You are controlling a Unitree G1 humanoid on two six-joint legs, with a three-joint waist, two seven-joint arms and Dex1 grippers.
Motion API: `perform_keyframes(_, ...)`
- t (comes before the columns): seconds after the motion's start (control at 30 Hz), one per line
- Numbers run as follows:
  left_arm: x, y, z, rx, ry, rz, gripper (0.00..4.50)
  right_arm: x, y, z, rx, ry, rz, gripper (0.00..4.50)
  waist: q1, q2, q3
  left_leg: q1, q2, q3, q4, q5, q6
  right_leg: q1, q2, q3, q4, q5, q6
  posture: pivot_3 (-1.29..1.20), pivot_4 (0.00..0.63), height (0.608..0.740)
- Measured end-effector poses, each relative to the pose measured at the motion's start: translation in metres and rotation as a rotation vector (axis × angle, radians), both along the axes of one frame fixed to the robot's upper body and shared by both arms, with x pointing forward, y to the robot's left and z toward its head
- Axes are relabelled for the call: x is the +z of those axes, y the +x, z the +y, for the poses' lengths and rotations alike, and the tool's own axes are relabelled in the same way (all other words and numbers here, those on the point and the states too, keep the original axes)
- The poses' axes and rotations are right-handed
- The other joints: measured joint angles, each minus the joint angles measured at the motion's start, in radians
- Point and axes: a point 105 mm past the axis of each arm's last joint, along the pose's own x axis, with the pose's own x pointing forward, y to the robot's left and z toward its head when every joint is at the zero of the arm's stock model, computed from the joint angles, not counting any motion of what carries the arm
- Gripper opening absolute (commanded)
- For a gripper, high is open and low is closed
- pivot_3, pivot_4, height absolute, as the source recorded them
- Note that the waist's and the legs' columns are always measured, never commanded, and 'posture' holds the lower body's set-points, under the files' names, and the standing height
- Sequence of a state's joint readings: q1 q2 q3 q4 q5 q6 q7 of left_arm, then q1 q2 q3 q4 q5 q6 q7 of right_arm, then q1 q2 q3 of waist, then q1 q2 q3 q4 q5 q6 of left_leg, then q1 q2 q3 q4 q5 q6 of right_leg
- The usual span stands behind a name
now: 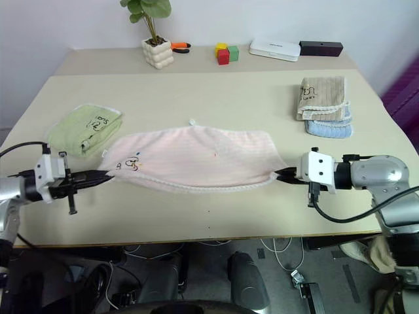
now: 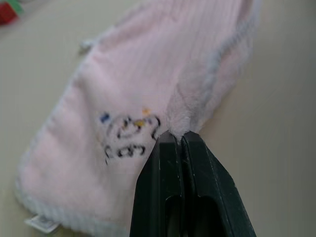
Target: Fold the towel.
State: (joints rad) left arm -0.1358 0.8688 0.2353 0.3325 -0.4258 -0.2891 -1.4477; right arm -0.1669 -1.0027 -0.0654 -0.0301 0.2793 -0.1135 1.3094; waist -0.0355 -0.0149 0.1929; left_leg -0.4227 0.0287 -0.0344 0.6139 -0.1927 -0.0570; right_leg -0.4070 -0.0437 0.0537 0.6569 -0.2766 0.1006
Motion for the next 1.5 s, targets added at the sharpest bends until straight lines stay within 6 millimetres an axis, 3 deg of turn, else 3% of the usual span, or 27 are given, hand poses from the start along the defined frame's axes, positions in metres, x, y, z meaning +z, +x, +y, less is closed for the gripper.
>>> perform_keyframes(0.23, 0.004, -0.015, 0.004, -0.032, -0.017, 0.054, 0.00, -0.013, -0.029, -0.010, 0.042, -0.080, 0.124, 0.04, 0.014, 0.000, 0.000, 0.000, 0.002, 0.004, 0.000, 0.000, 0.000, 0.001, -0.001, 0.000, -0.002, 0.000, 0.000, 0.00, 0.150, 0.740)
perform_keyframes(0.37, 0.001, -0.018, 0.003, -0.027, -0.034, 0.081, 0.00, -0.011, -0.034, -0.002, 0.046, -0.045, 0.155, 0.04, 0.016, 0.000, 0.000, 0.000, 0.002, 0.005, 0.001, 0.000, 0.000, 0.001, -0.001, 0.001, -0.002, -0.001, -0.001, 0.00, 0.150, 0.740)
perform_keyframes(0.47, 0.005, -0.012, 0.002, 0.001, -0.064, 0.059, 0.00, 0.003, -0.018, 0.003, 0.017, -0.019, 0.064, 0.04, 0.018, 0.000, 0.000, 0.000, 0.002, 0.005, 0.001, 0.000, 0.000, 0.001, -0.001, 0.001, -0.002, -0.001, -0.002, 0.00, 0.150, 0.740)
perform_keyframes(0.6, 0.020, 0.011, -0.002, 0.055, -0.092, -0.077, 0.00, 0.026, 0.010, 0.018, -0.009, 0.059, -0.056, 0.04, 0.023, -0.001, -0.001, 0.000, 0.002, 0.005, 0.002, 0.000, 0.000, 0.002, 0.000, 0.000, -0.002, -0.001, -0.002, 0.00, 0.150, 0.740)
perform_keyframes(0.97, 0.021, 0.061, 0.000, 0.185, -0.079, -0.220, 0.00, 0.026, 0.080, 0.000, -0.226, 0.071, -0.193, 0.04, 0.020, -0.001, -0.001, -0.001, 0.002, 0.005, 0.001, 0.000, 0.000, 0.001, 0.000, 0.000, -0.002, 0.001, 0.002, 0.00, 0.150, 0.740)
perform_keyframes(1.17, 0.012, 0.078, 0.001, 0.225, -0.053, -0.216, 0.00, 0.004, 0.089, 0.001, -0.247, 0.059, -0.155, 0.04, 0.021, -0.001, -0.001, -0.001, 0.002, 0.005, 0.001, 0.000, 0.000, 0.001, 0.001, 0.000, -0.002, 0.002, 0.004, 0.00, 0.150, 0.740)
perform_keyframes(1.5, -0.007, 0.081, -0.005, 0.202, -0.019, -0.156, 0.00, -0.002, 0.089, -0.002, -0.262, 0.049, -0.114, 0.04, 0.021, -0.001, -0.001, -0.001, 0.002, 0.005, 0.002, 0.000, 0.000, 0.001, 0.001, 0.000, -0.001, 0.002, 0.004, 0.00, 0.150, 0.740)
